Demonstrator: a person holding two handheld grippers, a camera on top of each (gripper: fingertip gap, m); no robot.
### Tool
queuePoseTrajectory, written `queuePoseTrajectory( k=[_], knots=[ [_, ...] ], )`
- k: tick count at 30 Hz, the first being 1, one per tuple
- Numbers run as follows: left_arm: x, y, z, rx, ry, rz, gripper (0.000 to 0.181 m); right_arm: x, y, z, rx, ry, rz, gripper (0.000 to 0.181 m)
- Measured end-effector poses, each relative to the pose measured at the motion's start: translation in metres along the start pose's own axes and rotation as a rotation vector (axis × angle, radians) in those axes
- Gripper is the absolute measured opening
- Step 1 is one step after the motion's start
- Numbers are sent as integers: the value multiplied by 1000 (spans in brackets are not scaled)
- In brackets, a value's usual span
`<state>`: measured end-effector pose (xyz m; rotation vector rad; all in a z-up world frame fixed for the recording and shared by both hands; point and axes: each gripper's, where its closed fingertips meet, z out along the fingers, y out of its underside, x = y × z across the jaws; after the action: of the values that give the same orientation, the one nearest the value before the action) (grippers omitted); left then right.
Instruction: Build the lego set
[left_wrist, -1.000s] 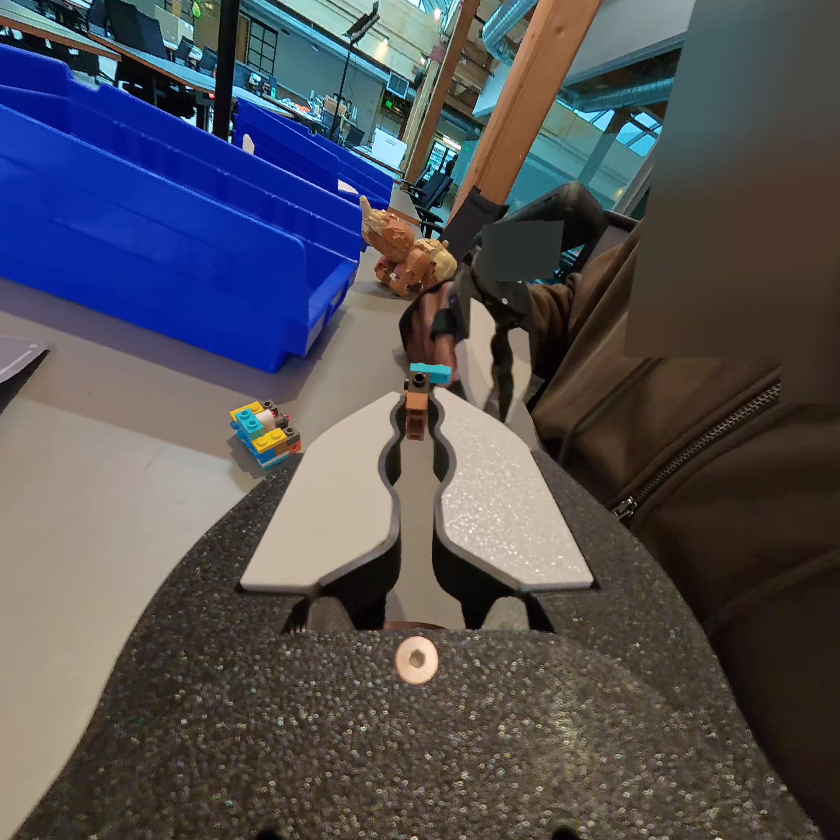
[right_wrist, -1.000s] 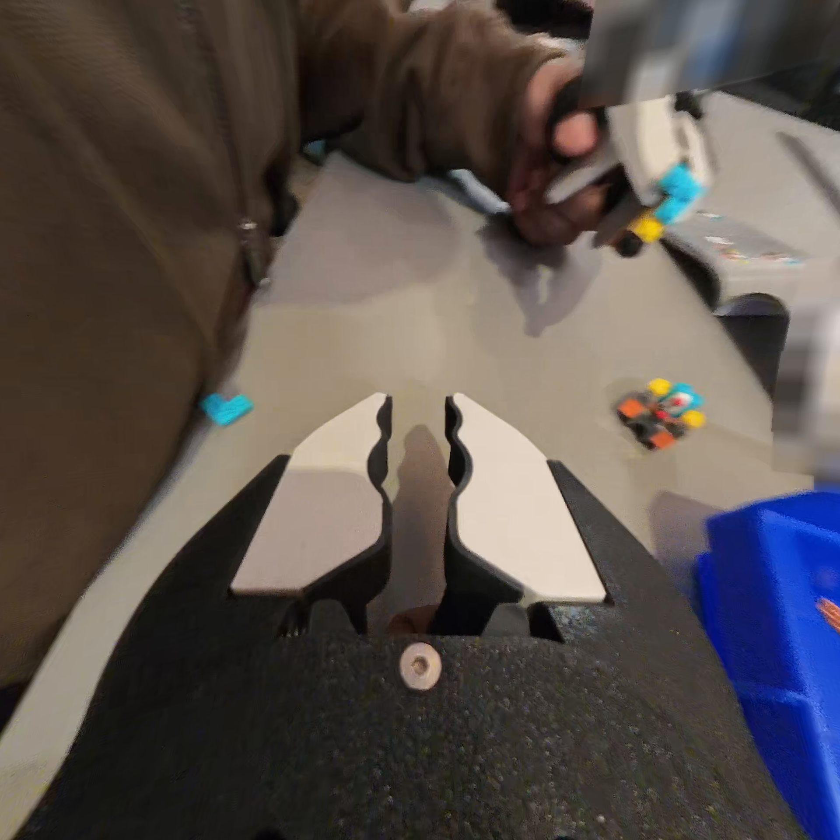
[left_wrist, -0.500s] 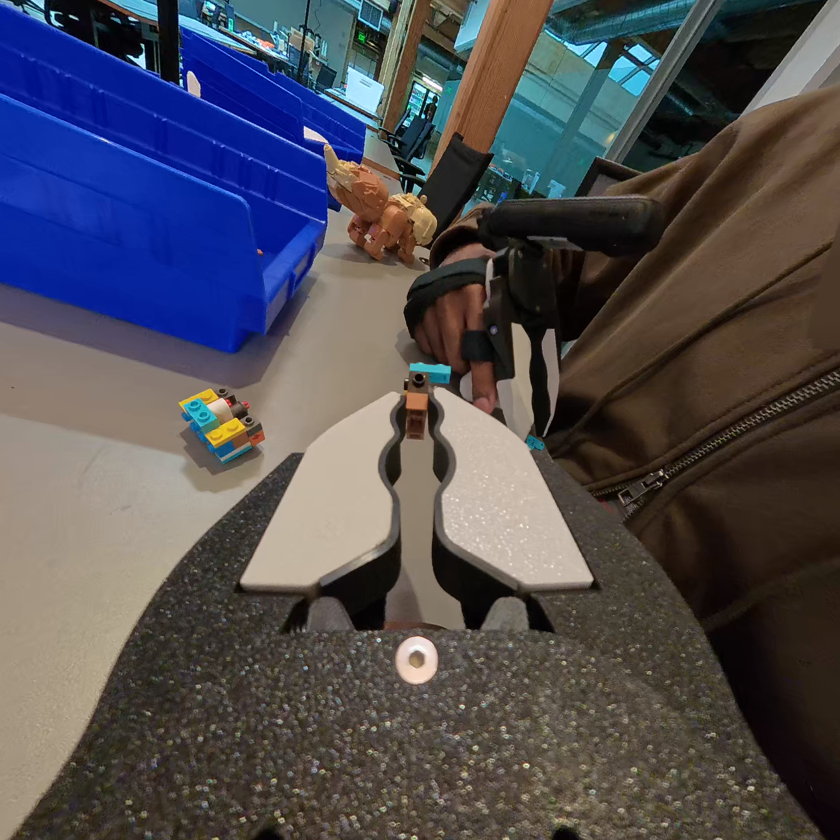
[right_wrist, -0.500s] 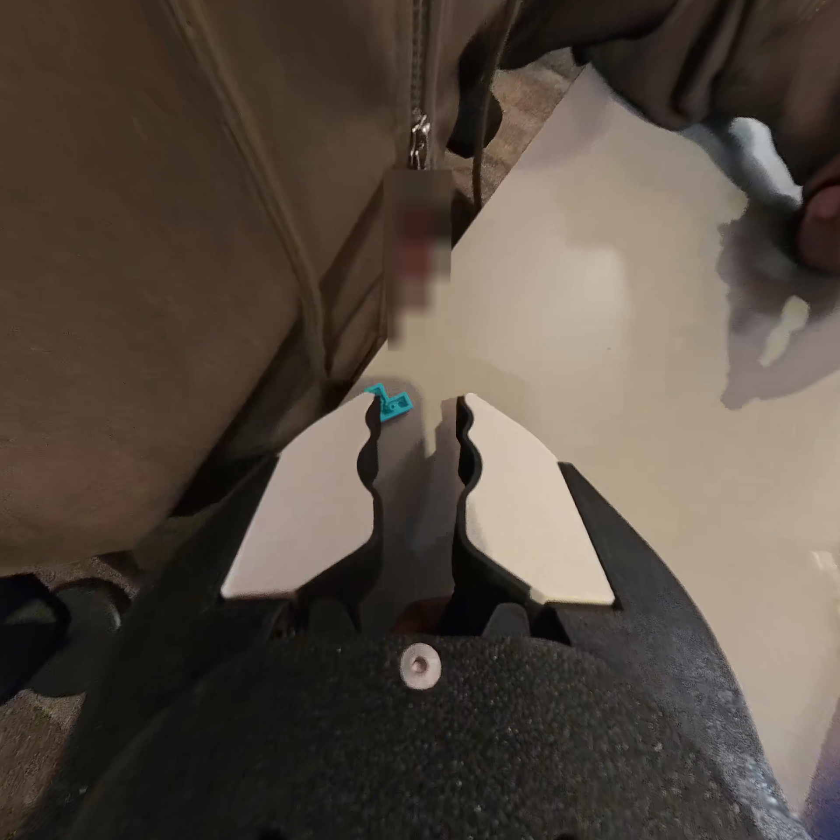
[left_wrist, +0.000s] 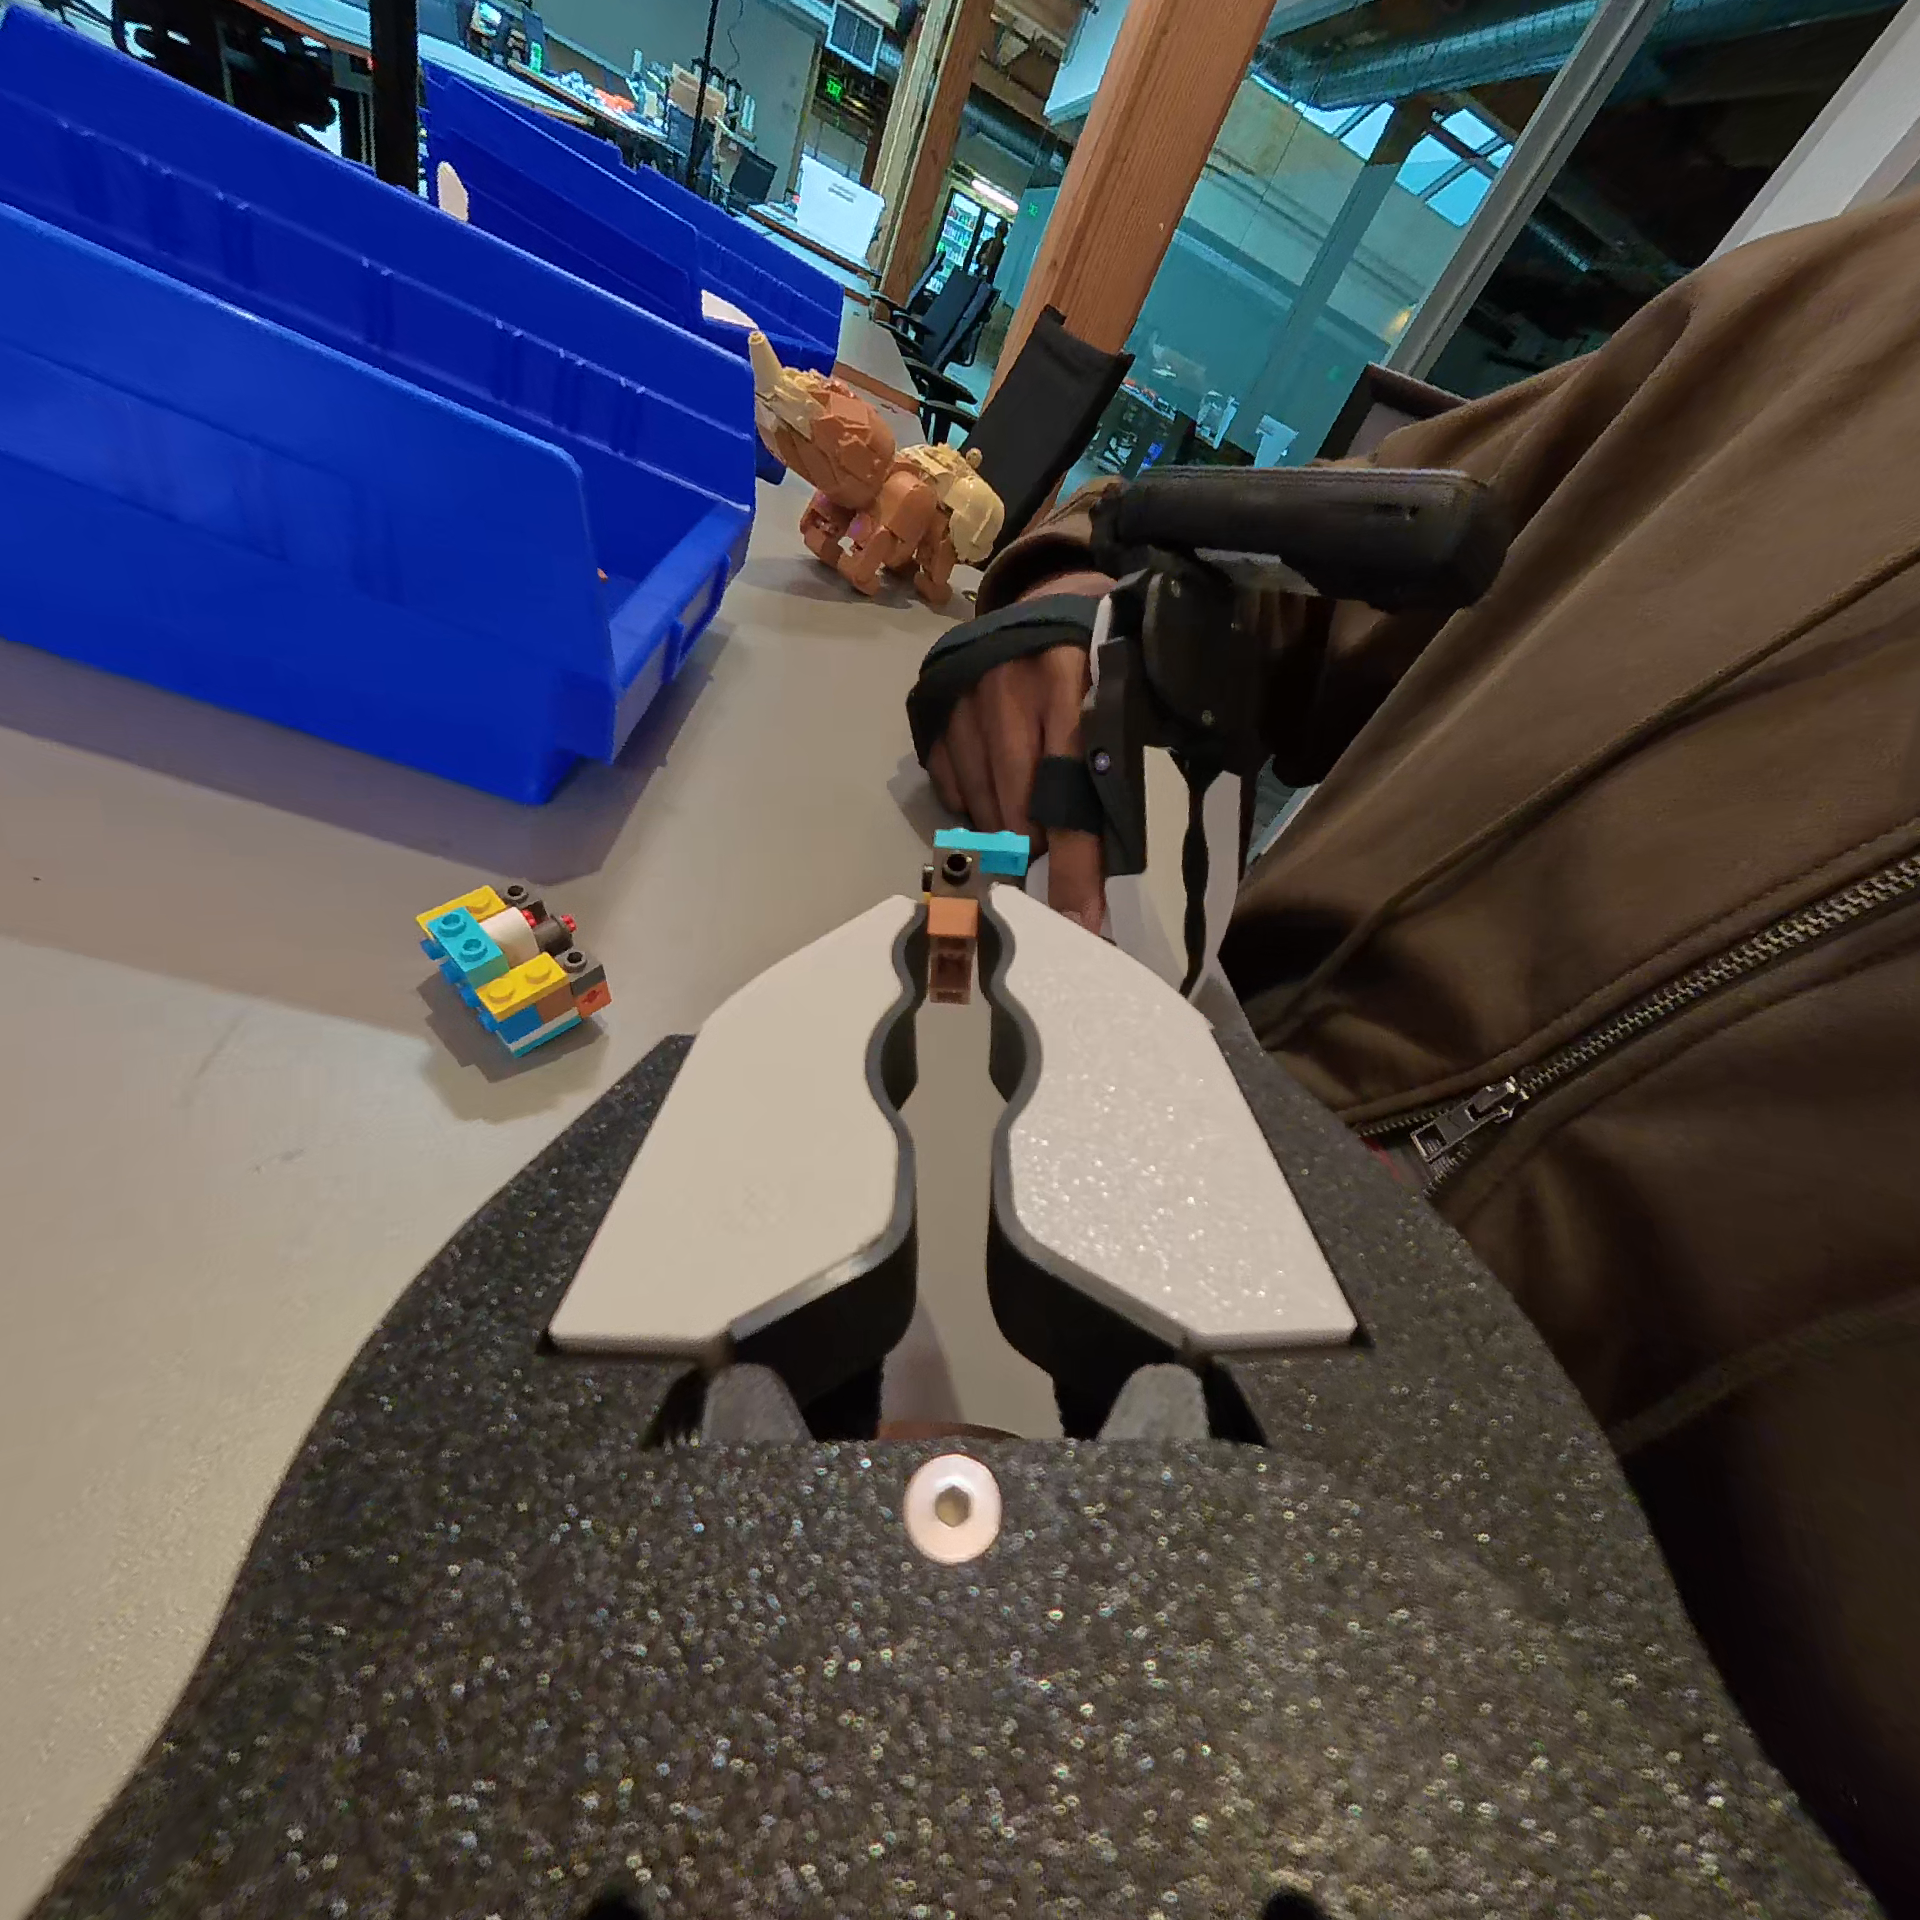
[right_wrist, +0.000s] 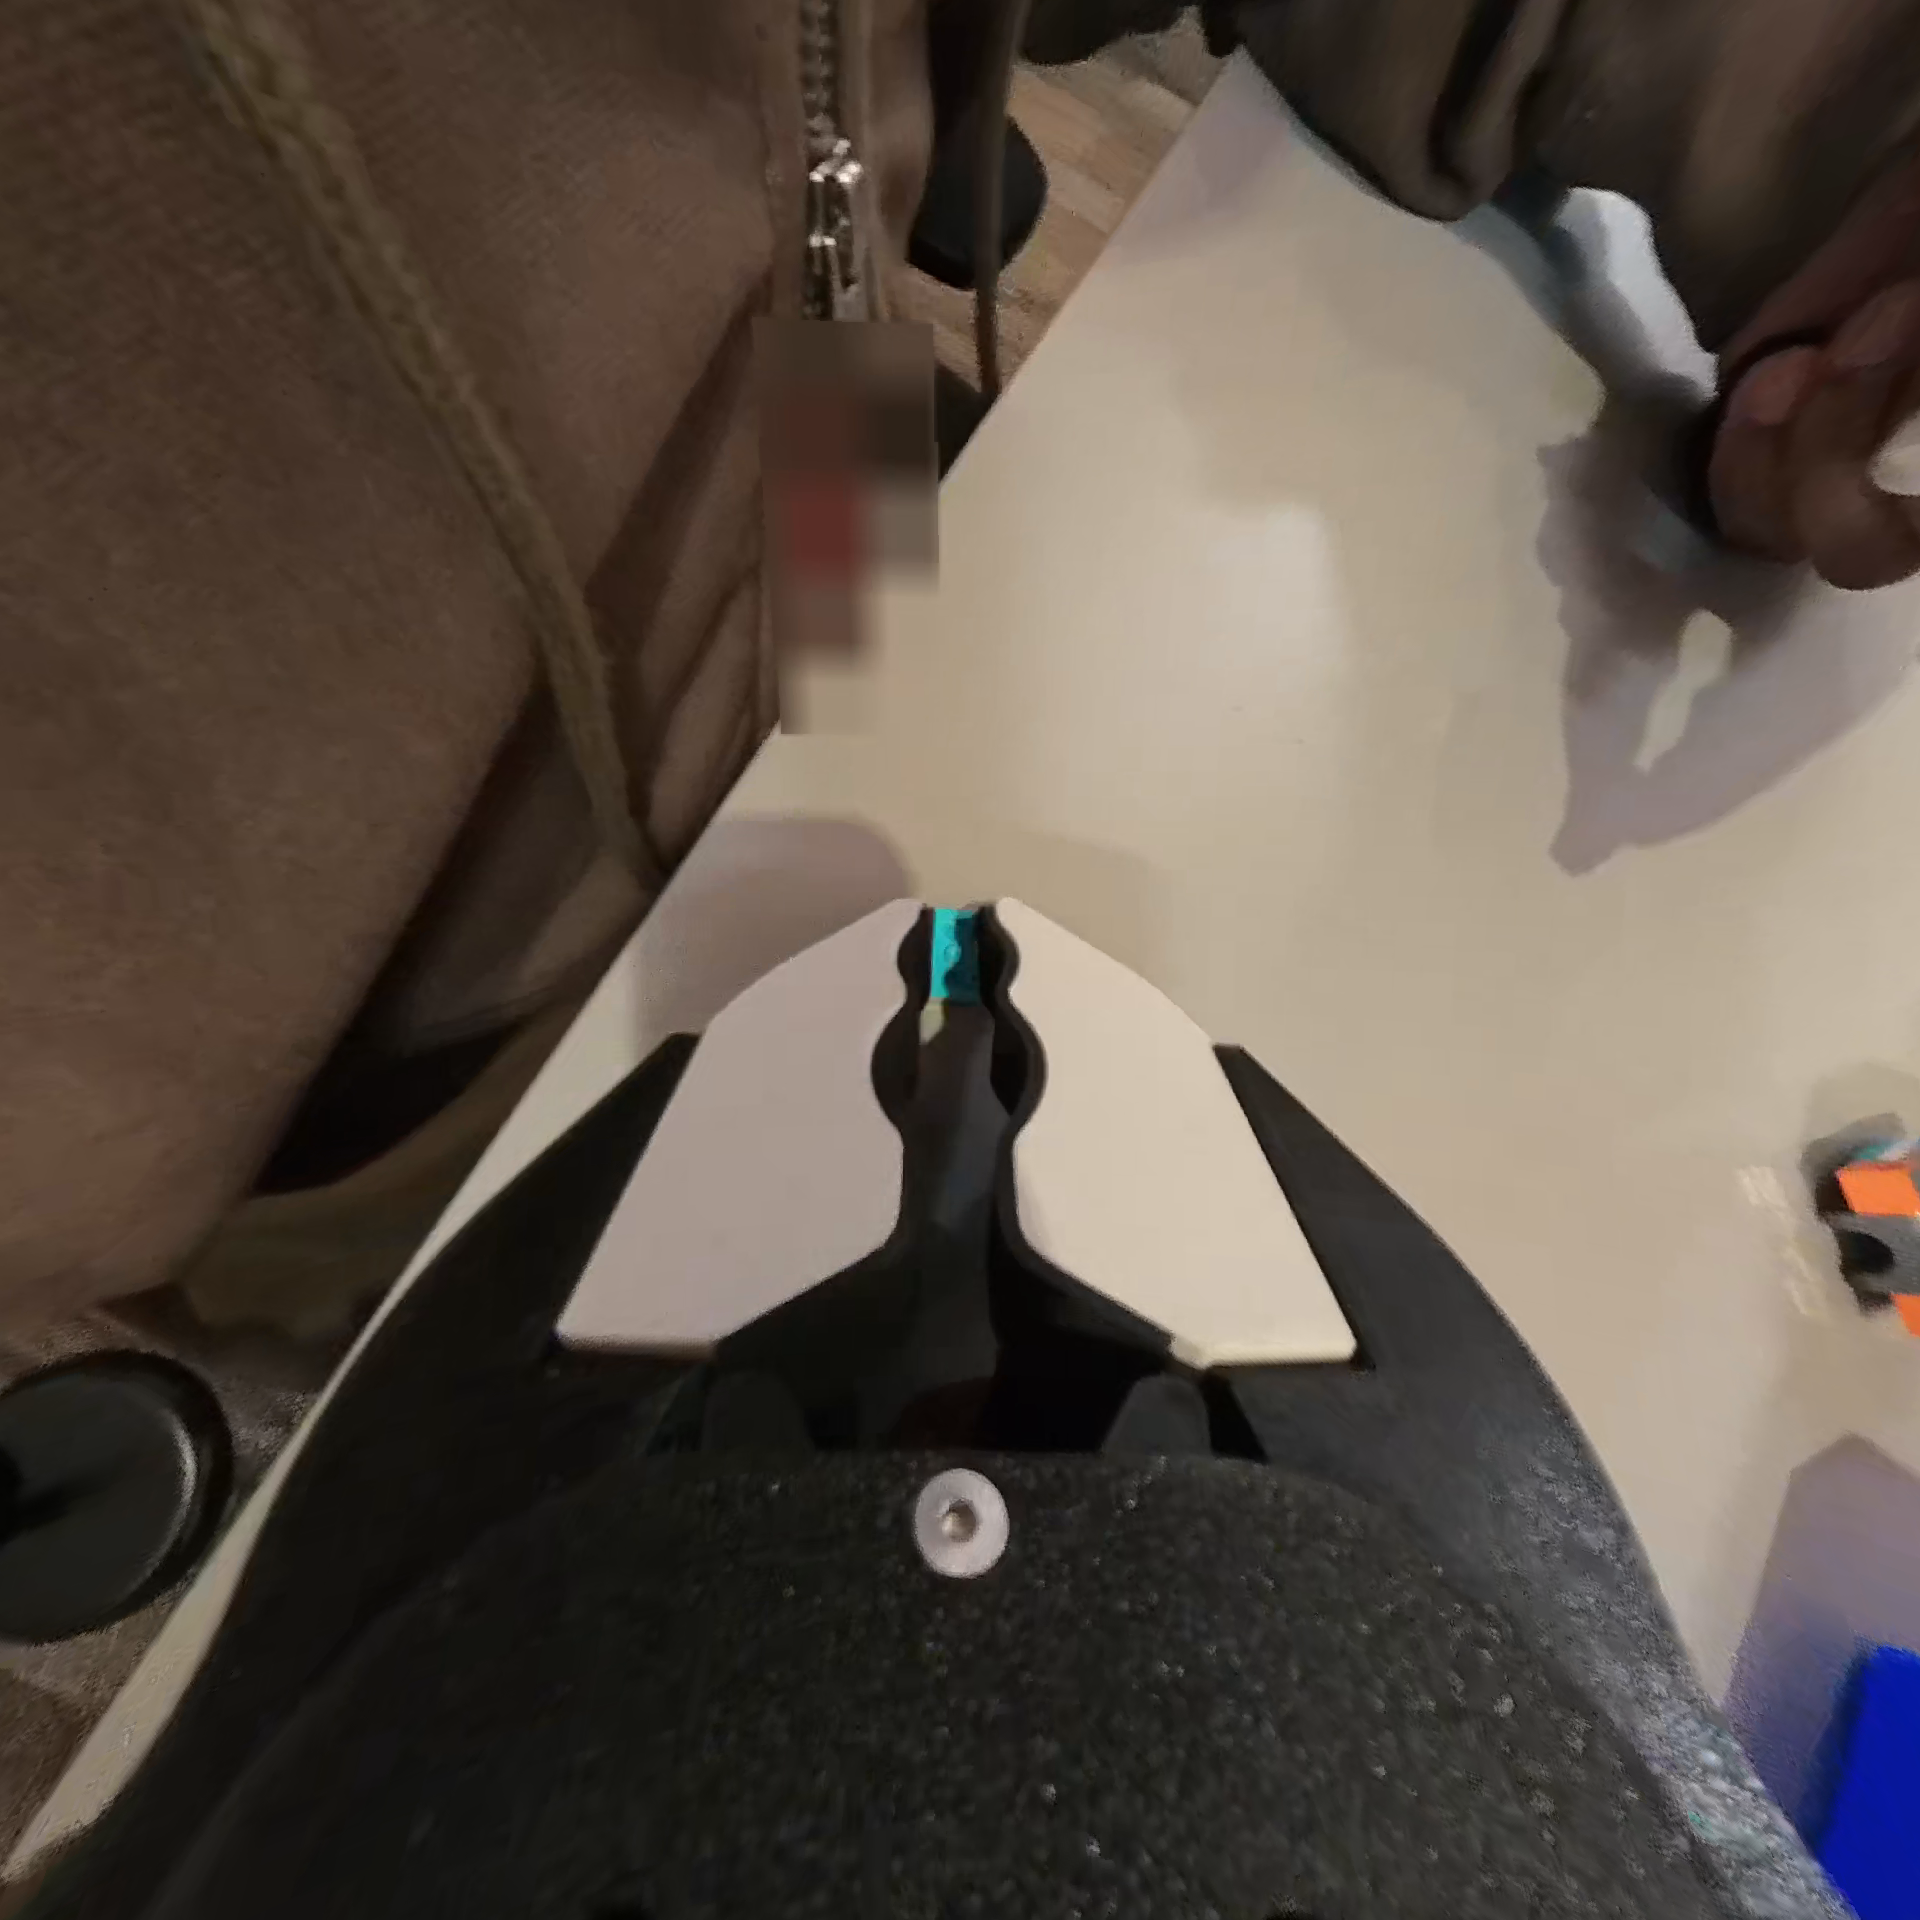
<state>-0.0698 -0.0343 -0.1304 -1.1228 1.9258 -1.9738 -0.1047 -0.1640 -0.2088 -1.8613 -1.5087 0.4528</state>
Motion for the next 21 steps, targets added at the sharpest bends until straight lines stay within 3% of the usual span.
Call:
queuePoseTrajectory(
  k=[5,11,21],
  knots=[
    [-4,-4,-3,29,-17,-3,9,24,2,-2,12,119,14,8],
    [-15,-15,-11,96,-82,24,8,76,14,-3,-48,303,80,8],
    [-34,-32,-35,197,-228,156,8,119,21,2,-102,384,160,8]
  ],
)
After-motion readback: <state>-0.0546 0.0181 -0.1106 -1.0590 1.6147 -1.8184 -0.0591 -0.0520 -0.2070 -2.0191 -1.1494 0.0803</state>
